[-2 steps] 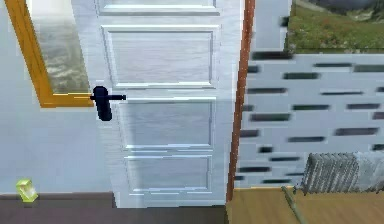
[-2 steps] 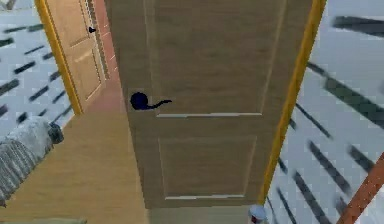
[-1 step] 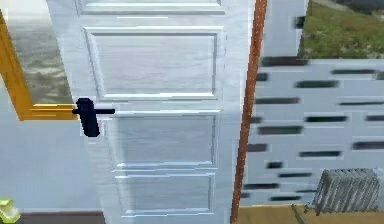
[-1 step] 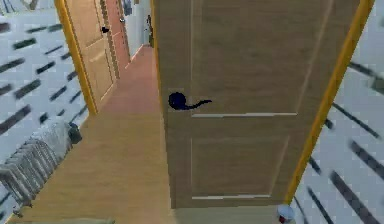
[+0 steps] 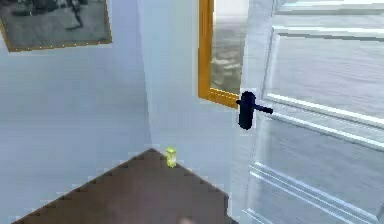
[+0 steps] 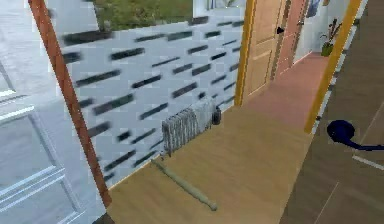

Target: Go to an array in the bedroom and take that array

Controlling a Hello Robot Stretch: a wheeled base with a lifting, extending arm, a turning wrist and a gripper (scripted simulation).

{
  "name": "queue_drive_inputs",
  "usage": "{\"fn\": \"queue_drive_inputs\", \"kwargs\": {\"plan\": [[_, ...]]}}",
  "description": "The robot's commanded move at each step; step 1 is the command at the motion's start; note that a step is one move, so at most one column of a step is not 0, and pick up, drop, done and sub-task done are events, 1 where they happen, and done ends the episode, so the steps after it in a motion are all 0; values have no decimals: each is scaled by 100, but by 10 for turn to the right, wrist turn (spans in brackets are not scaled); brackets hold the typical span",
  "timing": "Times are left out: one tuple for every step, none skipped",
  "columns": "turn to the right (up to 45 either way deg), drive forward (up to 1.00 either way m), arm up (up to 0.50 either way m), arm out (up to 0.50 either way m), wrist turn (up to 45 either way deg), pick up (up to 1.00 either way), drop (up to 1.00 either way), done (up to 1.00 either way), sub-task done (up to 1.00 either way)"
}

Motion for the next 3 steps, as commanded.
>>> {"fn": "queue_drive_inputs", "kwargs": {"plan": [[-450,0,0,0,0,0,0,0,0],[-180,0,0,0,0,0,0,0,0],[0,70,0,0,0,0,0,0,0]]}}
